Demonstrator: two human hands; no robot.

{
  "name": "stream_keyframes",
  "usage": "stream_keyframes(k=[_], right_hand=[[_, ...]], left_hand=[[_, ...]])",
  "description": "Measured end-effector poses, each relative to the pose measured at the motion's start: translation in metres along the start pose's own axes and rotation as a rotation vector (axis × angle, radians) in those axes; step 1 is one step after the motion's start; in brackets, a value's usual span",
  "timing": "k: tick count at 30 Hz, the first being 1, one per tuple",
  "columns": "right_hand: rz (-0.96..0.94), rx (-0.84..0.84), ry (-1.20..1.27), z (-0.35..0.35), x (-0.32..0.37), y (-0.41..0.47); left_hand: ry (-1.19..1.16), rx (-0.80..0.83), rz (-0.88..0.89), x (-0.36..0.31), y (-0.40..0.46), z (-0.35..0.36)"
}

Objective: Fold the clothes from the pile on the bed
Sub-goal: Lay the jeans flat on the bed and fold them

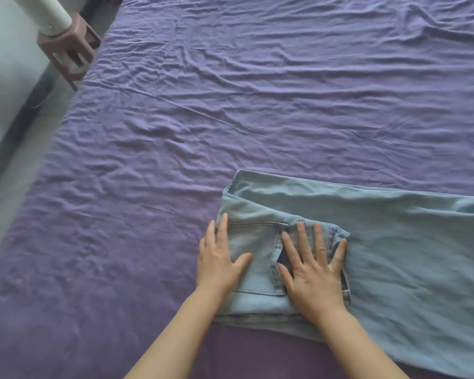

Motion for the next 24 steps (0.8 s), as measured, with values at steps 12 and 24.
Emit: stream_keyframes(k=[12,24], right_hand=[[-0.046,-0.158,0.914,-0.116,0.042,-0.017],[0.141,-0.317,0.832,-0.171,-0.09,-0.08]], left_hand=[[-1.076,0.548,-0.066,-0.086,-0.044,-0.074],[-0.728,0.533,0.26,-0.207,-0.107,-0.014]])
Point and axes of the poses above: each hand's wrist, its own y-axis towards the middle knuckle, its own z-axis out of the palm, x = y × z, the point moved 1 cm from there along y, towards the middle knuckle, and after that the axes turned 6 degrees about -z, right-handed, at the moved point
